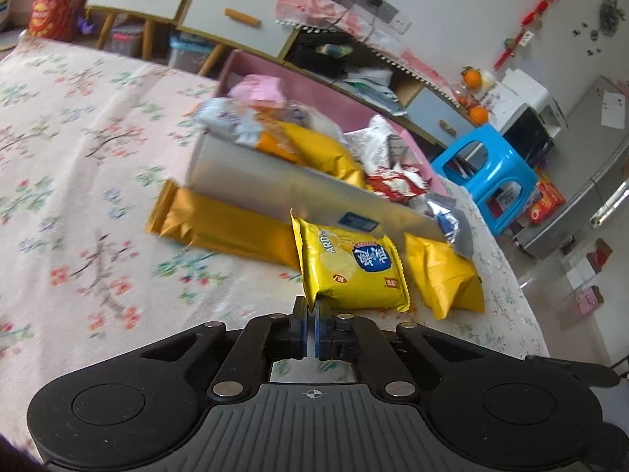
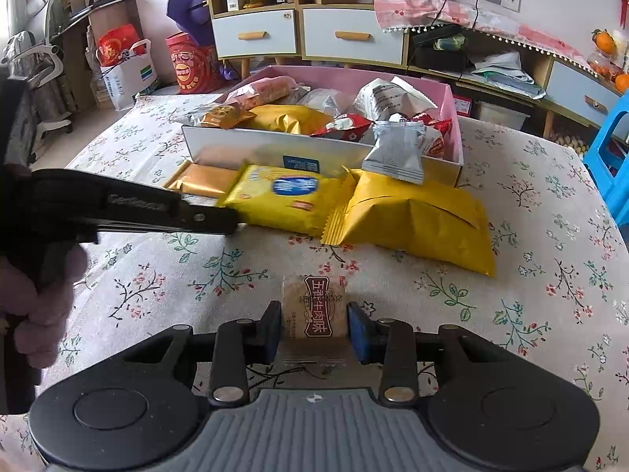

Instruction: Organize snacks

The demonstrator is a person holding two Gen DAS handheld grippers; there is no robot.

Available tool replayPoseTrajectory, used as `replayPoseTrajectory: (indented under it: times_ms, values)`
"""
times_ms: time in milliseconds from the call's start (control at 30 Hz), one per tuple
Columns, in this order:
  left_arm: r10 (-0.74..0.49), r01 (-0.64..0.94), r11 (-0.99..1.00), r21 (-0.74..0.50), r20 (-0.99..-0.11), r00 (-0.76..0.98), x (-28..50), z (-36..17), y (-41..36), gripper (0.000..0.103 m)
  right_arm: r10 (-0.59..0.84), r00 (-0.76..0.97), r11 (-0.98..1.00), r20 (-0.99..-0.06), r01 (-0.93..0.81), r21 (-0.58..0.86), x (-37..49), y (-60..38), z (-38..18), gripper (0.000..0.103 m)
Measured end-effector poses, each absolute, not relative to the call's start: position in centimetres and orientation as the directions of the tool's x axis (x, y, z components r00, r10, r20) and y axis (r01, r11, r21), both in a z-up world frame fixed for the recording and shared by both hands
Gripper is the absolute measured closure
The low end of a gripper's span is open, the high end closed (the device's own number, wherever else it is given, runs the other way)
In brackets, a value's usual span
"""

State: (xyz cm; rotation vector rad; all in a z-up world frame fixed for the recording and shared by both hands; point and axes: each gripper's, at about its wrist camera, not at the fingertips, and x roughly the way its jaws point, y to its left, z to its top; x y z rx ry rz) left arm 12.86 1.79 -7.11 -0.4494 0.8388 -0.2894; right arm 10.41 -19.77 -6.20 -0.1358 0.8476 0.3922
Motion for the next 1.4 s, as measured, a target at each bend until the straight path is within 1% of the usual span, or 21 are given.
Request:
replayPoseTrajectory:
  times_ms: [167,267,333,400,467,500,533,567,600,633,667,733,800,867,933,1067,1233,1267,1333,1400]
  values:
    - [-0.400,0.063,0.882,-0.466,-0.673,0.622,11.3,-6.6,2.9,0.103,0.269,0.597,0.929,-0.756,-0.369,0.039,10.6,-20.3,-6.2,0.078]
    - [-0.410,0.062,0.879,-0.472,-0.685,0.602,9.9,-6.5,3.5,0.103,0.268,0.596,0.932,-0.757,-0.359,0.047,10.7,-20.6,-6.2,0.078]
    - [-0.417,0.077,0.882,-0.465,-0.694,0.587,9.4,-6.4,3.7,0.102,0.263,0.599,0.931,-0.756,-0.364,0.035,10.6,-20.7,-6.3,0.078]
    - [-0.417,0.122,0.895,-0.429,-0.707,0.571,9.3,-6.0,3.7,0.100,0.262,0.600,0.929,-0.756,-0.370,0.028,10.4,-20.7,-6.3,0.077]
    - [-0.398,0.173,0.913,-0.369,-0.717,0.572,9.4,-5.7,3.9,0.092,0.256,0.597,0.929,-0.760,-0.370,0.022,10.5,-20.6,-6.2,0.076]
    - [-0.384,0.189,0.922,-0.339,-0.725,0.571,9.5,-5.7,4.0,0.089,0.247,0.597,0.931,-0.763,-0.365,0.016,10.5,-20.5,-6.2,0.074]
    - [-0.370,0.196,0.928,-0.316,-0.729,0.576,9.7,-5.6,4.3,0.082,0.238,0.596,0.932,-0.767,-0.362,0.008,10.6,-20.4,-6.2,0.069]
    - [-0.369,0.204,0.929,-0.309,-0.726,0.581,9.7,-5.6,4.4,0.075,0.223,0.594,0.933,-0.773,-0.360,-0.008,10.7,-20.2,-6.1,0.068]
    - [-0.372,0.211,0.928,-0.307,-0.723,0.582,9.9,-5.6,4.6,0.070,0.212,0.592,0.930,-0.777,-0.367,-0.026,10.7,-19.8,-6.1,0.066]
    - [-0.372,0.220,0.928,-0.300,-0.722,0.583,10.1,-5.5,4.6,0.057,0.209,0.590,0.927,-0.780,-0.375,-0.035,10.7,-19.7,-6.0,0.063]
    - [-0.369,0.235,0.930,-0.285,-0.721,0.587,10.3,-5.3,4.5,0.041,0.204,0.585,0.923,-0.785,-0.381,-0.044,10.7,-19.4,-5.9,0.062]
    - [-0.367,0.299,0.927,-0.226,-0.707,0.604,10.5,-4.9,3.8,0.030,0.212,0.568,0.914,-0.795,-0.403,-0.043,10.6,-19.0,-5.8,0.056]
    - [-0.367,0.394,0.910,-0.133,-0.704,0.609,11.1,-4.5,2.5,0.028,0.207,0.559,0.911,-0.803,-0.409,-0.050,10.4,-18.6,-5.7,0.053]
    - [-0.352,0.482,0.876,-0.014,-0.701,0.620,11.6,-4.2,0.8,0.027,0.191,0.556,0.913,-0.809,-0.403,-0.062,10.6,-18.3,-5.6,0.053]
    - [-0.350,0.534,0.843,0.059,-0.694,0.629,11.8,-4.0,-0.2,0.025,0.186,0.548,0.919,-0.816,-0.392,-0.053,10.8,-18.2,-5.5,0.053]
    - [-0.372,0.595,0.799,0.083,-0.709,0.599,12.2,-4.4,-1.0,0.025,0.159,0.511,0.931,-0.845,-0.361,-0.043,11.7,-18.3,-5.5,0.054]
    - [-0.371,0.635,0.768,0.088,-0.746,0.553,12.3,-5.3,-2.1,0.025,0.148,0.474,0.937,-0.868,-0.349,-0.032,12.1,-18.6,-5.5,0.054]
    - [-0.373,0.632,0.770,0.086,-0.743,0.556,12.3,-5.3,-2.1,0.025,0.145,0.473,0.936,-0.869,-0.350,-0.034,12.1,-18.5,-5.5,0.054]
    - [-0.364,0.629,0.774,0.074,-0.760,0.538,12.4,-5.2,-2.1,0.026,0.140,0.475,0.935,-0.869,-0.351,-0.041,12.0,-18.4,-5.5,0.058]
    - [-0.361,0.633,0.771,0.063,-0.776,0.517,12.2,-5.0,-2.0,0.028,0.132,0.481,0.934,-0.867,-0.353,-0.054,11.9,-18.3,-5.5,0.059]
